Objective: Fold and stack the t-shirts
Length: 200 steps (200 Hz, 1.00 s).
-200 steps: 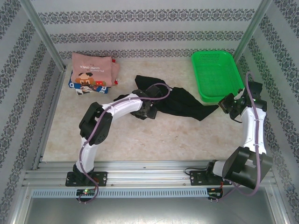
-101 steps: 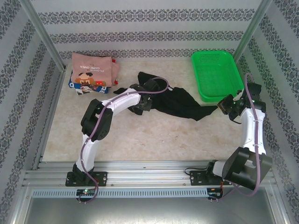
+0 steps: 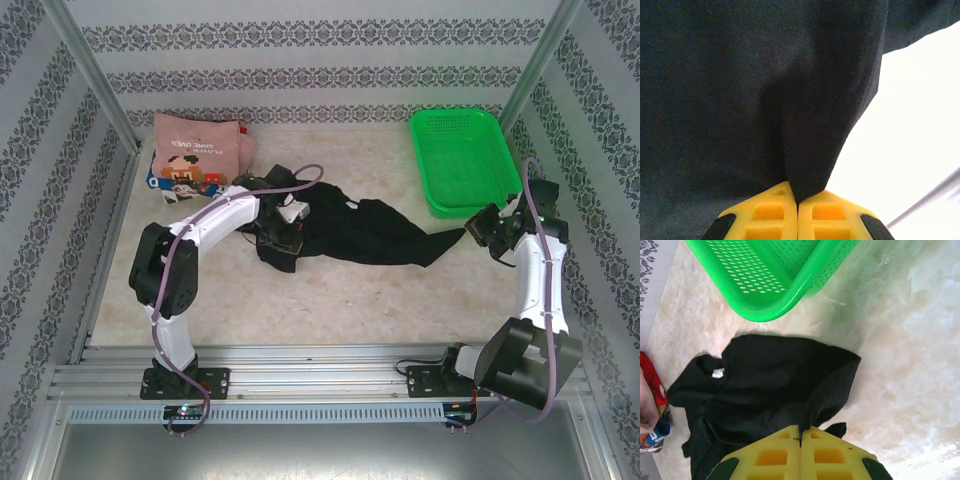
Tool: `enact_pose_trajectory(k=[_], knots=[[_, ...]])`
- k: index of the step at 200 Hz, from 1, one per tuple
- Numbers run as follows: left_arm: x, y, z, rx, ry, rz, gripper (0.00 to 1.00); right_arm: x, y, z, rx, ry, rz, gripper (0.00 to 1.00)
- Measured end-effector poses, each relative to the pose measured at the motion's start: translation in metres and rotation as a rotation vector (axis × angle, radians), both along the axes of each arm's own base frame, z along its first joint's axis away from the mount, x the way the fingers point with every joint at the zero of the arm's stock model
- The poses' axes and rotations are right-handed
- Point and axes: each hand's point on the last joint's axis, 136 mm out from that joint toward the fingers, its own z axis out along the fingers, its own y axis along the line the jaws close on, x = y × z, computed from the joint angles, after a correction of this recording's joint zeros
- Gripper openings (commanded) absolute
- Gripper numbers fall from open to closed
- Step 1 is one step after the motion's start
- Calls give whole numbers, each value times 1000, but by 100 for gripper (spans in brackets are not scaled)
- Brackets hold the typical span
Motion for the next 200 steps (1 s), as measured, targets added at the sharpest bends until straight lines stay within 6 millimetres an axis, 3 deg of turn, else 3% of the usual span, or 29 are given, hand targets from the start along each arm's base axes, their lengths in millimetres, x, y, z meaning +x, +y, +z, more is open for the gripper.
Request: enact_pose_trajectory(k=[26, 56, 63, 71, 78, 93, 132, 176, 200], knots=[[-21, 6, -34, 58, 141, -64, 5, 1, 2, 1, 2, -3, 6, 0], [-24, 9, -58, 109, 186, -109, 12, 1, 5, 1, 3, -3, 14, 0], [-20, 10, -58, 120, 177, -117, 18, 1, 5, 0, 3, -3, 14, 0], [-15, 10, -58, 133, 159, -123, 32, 1, 5, 0, 3, -3, 14, 0], [-9, 10, -57, 142, 138, -128, 42, 2, 6, 0, 3, -3, 19, 0], [1, 13, -53, 169, 102, -123, 53, 2, 7, 0, 4, -1, 23, 0], [11, 14, -42, 176, 20, -89, 67, 7, 11, -3, 9, 11, 40, 0], [-18, 26, 15, 85, -99, 73, 77, 10, 12, -8, 14, 24, 46, 0], [-45, 36, 29, -6, -126, 251, 78, 12, 12, -8, 20, 19, 51, 0]])
